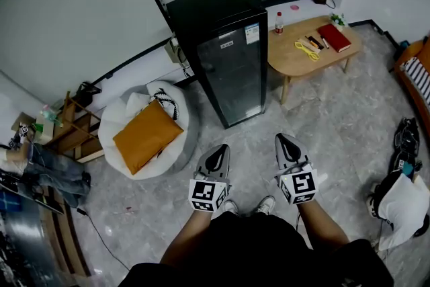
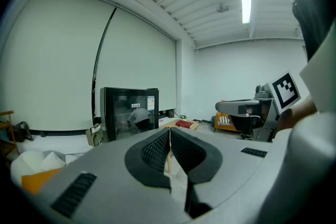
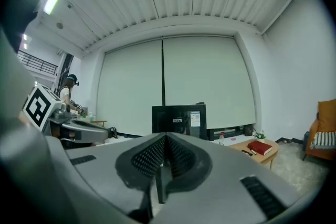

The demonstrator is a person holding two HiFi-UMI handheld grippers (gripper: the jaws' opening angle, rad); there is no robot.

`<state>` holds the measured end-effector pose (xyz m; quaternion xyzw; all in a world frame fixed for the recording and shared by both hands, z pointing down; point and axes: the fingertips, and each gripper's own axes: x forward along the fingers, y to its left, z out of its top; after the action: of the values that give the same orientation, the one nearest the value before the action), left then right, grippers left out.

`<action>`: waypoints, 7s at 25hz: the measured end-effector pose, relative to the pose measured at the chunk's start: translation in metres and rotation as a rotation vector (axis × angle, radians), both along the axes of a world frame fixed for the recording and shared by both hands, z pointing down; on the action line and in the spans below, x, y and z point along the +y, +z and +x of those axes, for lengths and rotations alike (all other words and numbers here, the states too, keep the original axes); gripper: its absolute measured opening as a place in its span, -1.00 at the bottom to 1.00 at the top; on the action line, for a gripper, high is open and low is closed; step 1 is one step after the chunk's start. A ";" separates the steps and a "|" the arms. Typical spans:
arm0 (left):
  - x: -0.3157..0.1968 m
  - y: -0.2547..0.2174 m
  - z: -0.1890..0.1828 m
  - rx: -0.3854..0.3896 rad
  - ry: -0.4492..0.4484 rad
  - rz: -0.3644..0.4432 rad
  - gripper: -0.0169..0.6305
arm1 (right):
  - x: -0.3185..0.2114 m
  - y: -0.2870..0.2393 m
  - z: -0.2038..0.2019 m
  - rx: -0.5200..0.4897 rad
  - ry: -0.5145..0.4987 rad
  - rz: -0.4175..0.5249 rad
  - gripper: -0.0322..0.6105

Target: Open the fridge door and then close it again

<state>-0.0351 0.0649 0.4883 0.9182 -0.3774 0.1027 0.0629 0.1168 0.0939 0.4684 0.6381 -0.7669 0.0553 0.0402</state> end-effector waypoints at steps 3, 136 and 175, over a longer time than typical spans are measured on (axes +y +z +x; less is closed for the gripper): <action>0.006 0.003 0.005 -0.008 -0.002 -0.004 -0.88 | 0.001 0.006 0.002 -0.020 -0.034 -0.018 -0.84; -0.387 0.102 -0.038 -0.093 -0.090 -0.169 -0.62 | -0.298 0.107 -0.094 0.018 -0.267 -0.257 -0.84; -0.323 0.107 -0.024 -0.047 0.022 -0.166 -0.69 | -0.263 0.054 -0.096 0.053 -0.058 -0.125 -0.84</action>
<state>-0.0595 -0.2584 0.5949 0.9113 -0.3588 0.1556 0.1286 0.0212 -0.1695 0.5226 0.6131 -0.7787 0.0850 0.1021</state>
